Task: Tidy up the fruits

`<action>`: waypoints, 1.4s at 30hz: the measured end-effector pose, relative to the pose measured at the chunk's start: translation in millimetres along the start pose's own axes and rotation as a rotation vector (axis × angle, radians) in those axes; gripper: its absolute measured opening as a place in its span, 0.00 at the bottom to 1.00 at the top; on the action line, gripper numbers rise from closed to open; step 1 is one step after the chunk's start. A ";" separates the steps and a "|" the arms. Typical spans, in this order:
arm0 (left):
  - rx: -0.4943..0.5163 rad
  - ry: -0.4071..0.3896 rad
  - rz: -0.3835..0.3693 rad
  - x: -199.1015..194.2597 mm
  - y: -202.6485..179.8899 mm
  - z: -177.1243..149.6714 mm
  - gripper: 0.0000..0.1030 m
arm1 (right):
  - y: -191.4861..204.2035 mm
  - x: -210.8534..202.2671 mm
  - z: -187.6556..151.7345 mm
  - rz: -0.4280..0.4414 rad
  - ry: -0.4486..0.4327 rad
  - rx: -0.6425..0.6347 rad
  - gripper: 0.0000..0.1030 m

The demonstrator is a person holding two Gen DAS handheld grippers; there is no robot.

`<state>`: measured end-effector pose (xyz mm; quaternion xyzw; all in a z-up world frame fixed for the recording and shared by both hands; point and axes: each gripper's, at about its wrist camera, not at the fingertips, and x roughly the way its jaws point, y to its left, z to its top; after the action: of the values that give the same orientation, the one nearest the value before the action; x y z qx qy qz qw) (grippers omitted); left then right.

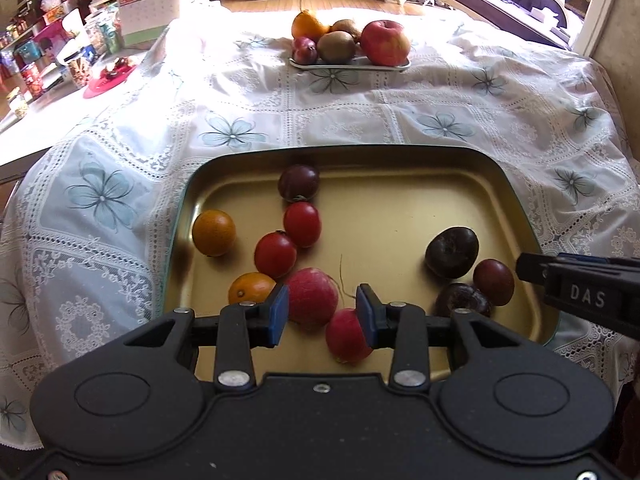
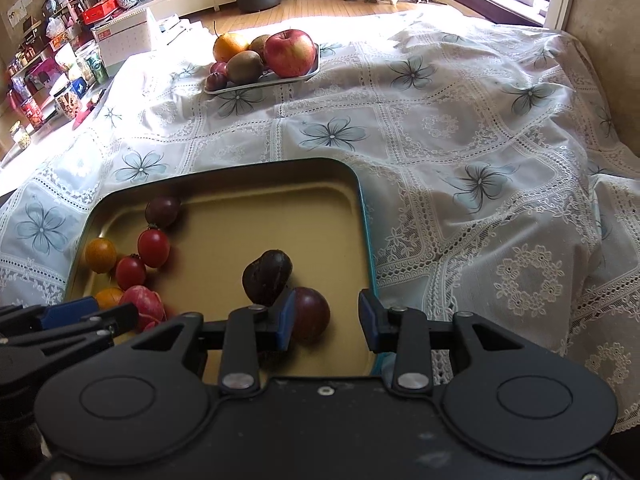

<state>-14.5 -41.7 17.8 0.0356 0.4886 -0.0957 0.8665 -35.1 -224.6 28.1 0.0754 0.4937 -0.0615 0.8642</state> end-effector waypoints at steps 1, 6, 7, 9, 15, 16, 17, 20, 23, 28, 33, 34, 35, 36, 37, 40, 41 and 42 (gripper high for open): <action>-0.002 -0.001 0.001 -0.9 0.4 -0.5 0.46 | 0.6 -1.3 -1.2 -0.001 -0.001 -0.003 0.37; -0.007 -0.018 0.015 -6.4 2.0 -2.0 0.46 | 4.4 -8.3 -5.7 -0.008 -0.013 -0.019 0.37; -0.011 -0.019 0.017 -6.9 2.5 -2.3 0.46 | 5.0 -9.3 -6.4 -0.007 -0.015 -0.022 0.37; -0.020 -0.015 0.026 -7.4 3.5 -3.2 0.46 | 6.1 -10.8 -8.1 -0.004 -0.016 -0.023 0.37; -0.030 -0.013 0.054 -8.5 4.1 -6.2 0.46 | 7.6 -12.0 -12.4 0.010 -0.012 -0.024 0.37; -0.029 -0.016 0.060 -9.1 4.0 -6.7 0.46 | 7.2 -12.1 -12.5 0.012 -0.012 -0.023 0.37; -0.028 -0.017 0.063 -9.4 3.9 -7.1 0.46 | 6.6 -12.2 -12.7 0.012 -0.012 -0.022 0.37; -0.030 -0.016 0.063 -9.2 4.3 -7.6 0.46 | 4.9 -12.3 -12.8 0.010 -0.018 -0.016 0.37; -0.033 -0.011 0.061 -8.0 4.6 -7.7 0.46 | 4.1 -10.5 -12.8 0.006 -0.020 -0.014 0.37; -0.037 -0.005 0.059 -7.1 4.8 -8.0 0.46 | 4.6 -6.9 -13.6 0.009 -0.008 -0.013 0.37; -0.039 -0.001 0.056 -6.0 5.8 -8.1 0.46 | 5.9 -6.5 -14.3 0.012 -0.005 -0.017 0.37; -0.039 -0.001 0.055 -6.1 5.9 -8.1 0.46 | 5.9 -6.6 -14.3 0.012 -0.006 -0.016 0.37; -0.039 -0.003 0.053 -6.1 5.9 -8.2 0.46 | 6.0 -6.5 -14.2 0.013 -0.005 -0.017 0.37; -0.039 -0.004 0.051 -6.4 5.9 -8.3 0.46 | 6.0 -6.4 -14.3 0.012 -0.004 -0.017 0.37; -0.039 -0.005 0.051 -6.6 5.9 -8.5 0.46 | 6.0 -6.3 -14.5 0.013 -0.004 -0.016 0.37; -0.037 0.000 0.045 -5.9 5.4 -8.8 0.46 | 6.1 -5.1 -14.2 0.013 -0.001 -0.016 0.37; -0.037 0.004 0.044 -5.3 5.3 -8.8 0.46 | 6.2 -4.6 -14.1 0.013 0.001 -0.016 0.37; -0.037 0.007 0.043 -4.9 5.1 -8.7 0.46 | 6.5 -4.4 -14.1 0.014 0.002 -0.017 0.37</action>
<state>-23.3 -34.6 17.2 0.0306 0.4924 -0.0678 0.8672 -48.1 -215.4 25.2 0.0717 0.4946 -0.0511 0.8646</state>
